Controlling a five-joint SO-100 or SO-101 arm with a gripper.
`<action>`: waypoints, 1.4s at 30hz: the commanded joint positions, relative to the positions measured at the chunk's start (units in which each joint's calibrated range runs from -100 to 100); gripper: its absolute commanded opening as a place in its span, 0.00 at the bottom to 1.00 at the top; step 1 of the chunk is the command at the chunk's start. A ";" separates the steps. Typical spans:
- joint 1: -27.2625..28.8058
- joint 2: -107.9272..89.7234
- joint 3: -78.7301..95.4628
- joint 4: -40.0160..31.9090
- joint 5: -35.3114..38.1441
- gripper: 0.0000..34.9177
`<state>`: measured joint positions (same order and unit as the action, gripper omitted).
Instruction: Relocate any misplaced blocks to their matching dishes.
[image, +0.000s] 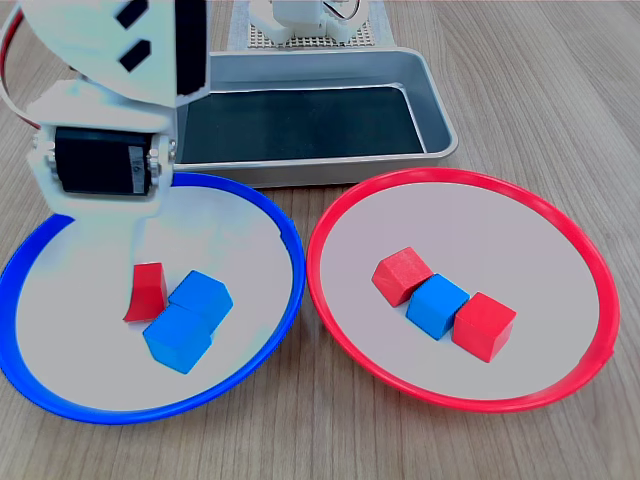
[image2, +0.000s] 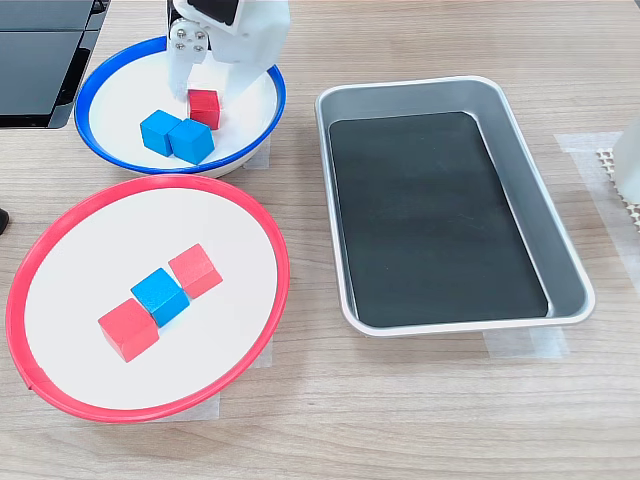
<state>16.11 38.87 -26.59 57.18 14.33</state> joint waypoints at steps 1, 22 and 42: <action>-0.06 -2.93 -0.49 -0.18 0.15 0.10; -2.88 -9.58 -3.23 1.47 -0.34 0.01; -20.39 -20.84 9.70 -2.99 -1.66 0.01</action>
<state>-0.53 21.57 -18.06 56.04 12.87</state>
